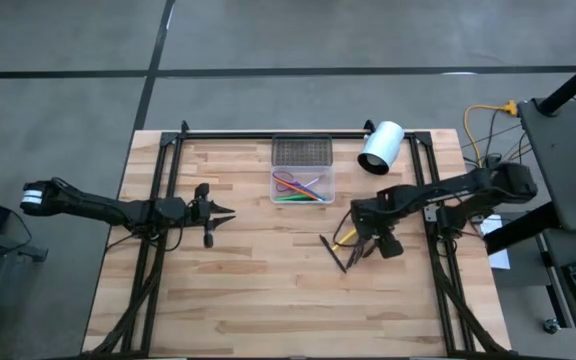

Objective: Pick & place school supplies into a supply box
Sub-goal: Put the black pen into the black box

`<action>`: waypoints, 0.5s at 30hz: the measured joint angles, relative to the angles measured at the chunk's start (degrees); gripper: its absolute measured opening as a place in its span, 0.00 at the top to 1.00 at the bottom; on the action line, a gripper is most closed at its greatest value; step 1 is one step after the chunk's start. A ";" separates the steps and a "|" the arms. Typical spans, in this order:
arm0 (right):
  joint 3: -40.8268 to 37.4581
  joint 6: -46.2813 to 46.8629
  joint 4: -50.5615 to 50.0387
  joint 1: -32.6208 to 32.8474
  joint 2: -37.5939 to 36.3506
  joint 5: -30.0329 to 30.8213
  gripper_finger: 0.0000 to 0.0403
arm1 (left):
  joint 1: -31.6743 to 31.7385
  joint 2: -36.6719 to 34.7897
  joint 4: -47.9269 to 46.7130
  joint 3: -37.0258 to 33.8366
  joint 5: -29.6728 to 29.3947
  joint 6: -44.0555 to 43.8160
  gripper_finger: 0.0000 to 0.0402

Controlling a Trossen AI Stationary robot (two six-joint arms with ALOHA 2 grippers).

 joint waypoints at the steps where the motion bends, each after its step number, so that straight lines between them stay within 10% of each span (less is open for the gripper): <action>1: 0.00 1.25 0.18 0.16 1.19 0.00 0.52 | 0.00 0.00 0.00 0.00 0.00 0.00 0.87; 15: 0.51 2.60 0.78 2.08 1.87 0.12 0.52 | -0.01 0.00 0.00 -0.02 0.00 0.00 0.87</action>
